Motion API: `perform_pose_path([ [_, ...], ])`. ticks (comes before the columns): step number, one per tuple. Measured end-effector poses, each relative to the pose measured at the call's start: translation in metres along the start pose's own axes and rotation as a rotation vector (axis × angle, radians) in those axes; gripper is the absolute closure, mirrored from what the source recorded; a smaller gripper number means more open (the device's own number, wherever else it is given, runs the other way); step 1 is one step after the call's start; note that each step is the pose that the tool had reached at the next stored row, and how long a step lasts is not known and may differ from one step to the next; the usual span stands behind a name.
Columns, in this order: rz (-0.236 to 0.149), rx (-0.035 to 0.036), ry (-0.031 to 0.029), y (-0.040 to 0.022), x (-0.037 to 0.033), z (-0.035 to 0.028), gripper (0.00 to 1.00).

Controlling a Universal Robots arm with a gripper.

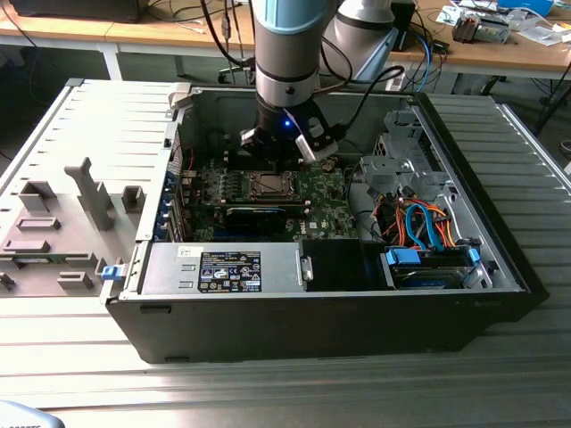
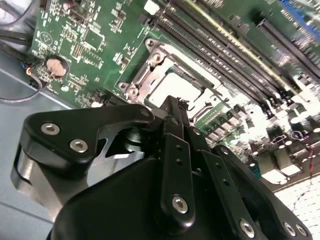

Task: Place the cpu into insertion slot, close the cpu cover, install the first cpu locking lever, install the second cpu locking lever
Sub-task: 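Install the second cpu locking lever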

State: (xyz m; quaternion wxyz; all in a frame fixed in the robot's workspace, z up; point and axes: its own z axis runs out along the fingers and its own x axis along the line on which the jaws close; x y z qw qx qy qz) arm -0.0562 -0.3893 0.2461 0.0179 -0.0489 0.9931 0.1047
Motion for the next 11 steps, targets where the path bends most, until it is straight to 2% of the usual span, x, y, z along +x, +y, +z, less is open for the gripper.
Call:
perform_pose_path([
  [7, 0.0, 0.0001, -0.0001, -0.0189, 0.0081, -0.0027, 0.89],
  [11, 0.0, 0.0001, 0.0, -0.0246, 0.0152, -0.0025, 0.89],
])
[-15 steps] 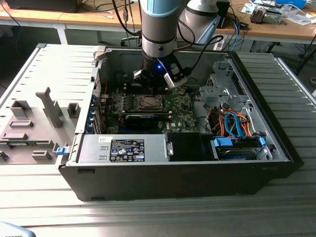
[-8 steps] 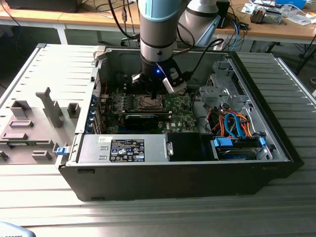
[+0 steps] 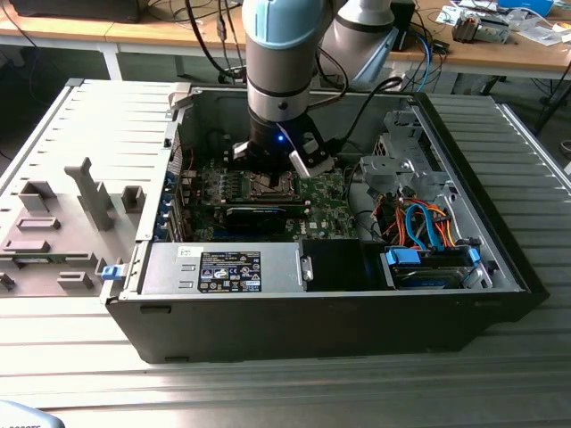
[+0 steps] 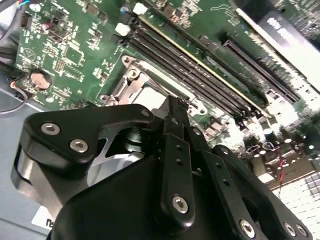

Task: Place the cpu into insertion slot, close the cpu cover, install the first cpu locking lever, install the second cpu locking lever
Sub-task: 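Install the second cpu locking lever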

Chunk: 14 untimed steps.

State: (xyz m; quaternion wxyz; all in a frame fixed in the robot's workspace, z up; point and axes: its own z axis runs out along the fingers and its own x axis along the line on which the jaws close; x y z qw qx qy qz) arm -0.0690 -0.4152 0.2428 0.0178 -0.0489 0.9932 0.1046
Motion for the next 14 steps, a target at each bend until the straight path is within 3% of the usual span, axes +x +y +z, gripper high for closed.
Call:
perform_pose_path([
  [3, 0.0, -0.0001, -0.0001, -0.0037, 0.0085, 0.0019, 0.89],
  [8, 0.0, 0.0001, 0.0, -0.0037, 0.0225, 0.0074, 0.89],
  [14, 0.0, -0.0001, -0.0001, -0.0059, 0.0288, 0.0184, 0.89],
])
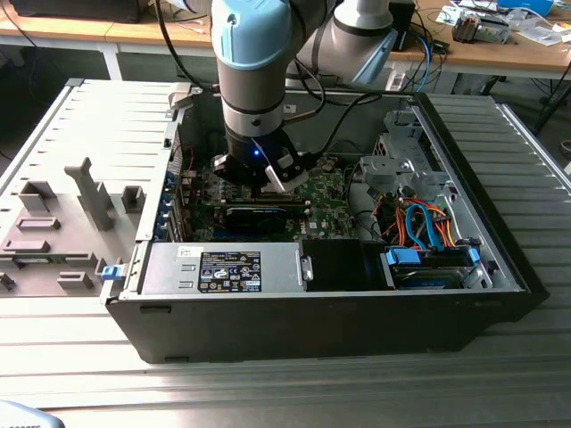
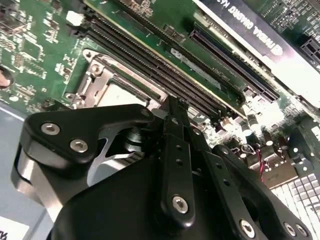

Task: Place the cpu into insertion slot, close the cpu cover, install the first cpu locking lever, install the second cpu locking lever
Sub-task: 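Install the second cpu locking lever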

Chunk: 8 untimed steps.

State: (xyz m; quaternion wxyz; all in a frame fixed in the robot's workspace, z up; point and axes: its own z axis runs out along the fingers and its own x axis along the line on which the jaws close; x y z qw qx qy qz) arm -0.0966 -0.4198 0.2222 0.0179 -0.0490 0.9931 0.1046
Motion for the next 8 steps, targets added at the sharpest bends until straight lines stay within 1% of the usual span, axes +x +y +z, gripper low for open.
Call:
perform_pose_path([
  [1, 0.0, 0.0001, 0.0001, -0.0002, 0.0014, 0.0015, 0.89],
  [3, -0.001, -0.0001, 0.0003, -0.0006, 0.0069, 0.0055, 0.89],
  [5, -0.004, -0.0008, 0.0008, -0.0007, 0.0083, 0.007, 0.89],
  [8, -0.018, -0.0042, 0.0037, -0.0009, 0.0101, 0.0086, 0.89],
])
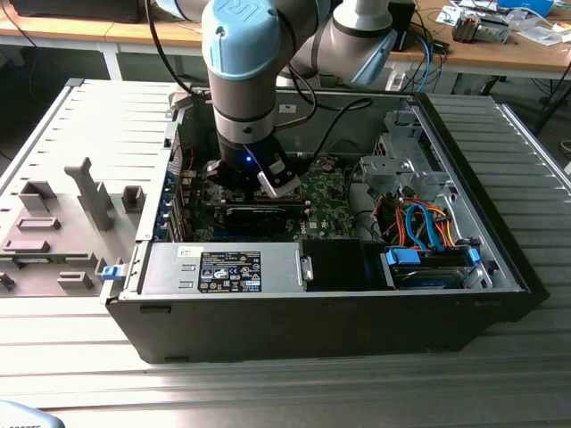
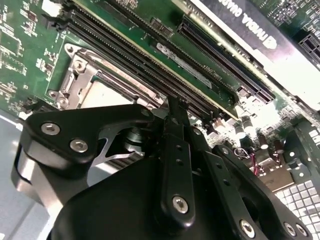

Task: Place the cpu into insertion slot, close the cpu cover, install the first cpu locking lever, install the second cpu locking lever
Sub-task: 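Install the second cpu locking lever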

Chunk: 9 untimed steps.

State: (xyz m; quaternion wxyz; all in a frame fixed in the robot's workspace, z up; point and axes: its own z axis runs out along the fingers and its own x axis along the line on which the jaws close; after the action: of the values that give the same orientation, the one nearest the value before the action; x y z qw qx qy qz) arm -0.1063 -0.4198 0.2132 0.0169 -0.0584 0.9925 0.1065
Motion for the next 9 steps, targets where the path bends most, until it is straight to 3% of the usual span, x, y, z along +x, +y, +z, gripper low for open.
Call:
perform_pose_path([
  [8, -0.032, -0.0025, 0.0067, 0.0046, 0.0041, 0.0069, 0.89],
  [9, -0.044, -0.0032, 0.0094, 0.012, 0.0045, 0.013, 0.89],
])
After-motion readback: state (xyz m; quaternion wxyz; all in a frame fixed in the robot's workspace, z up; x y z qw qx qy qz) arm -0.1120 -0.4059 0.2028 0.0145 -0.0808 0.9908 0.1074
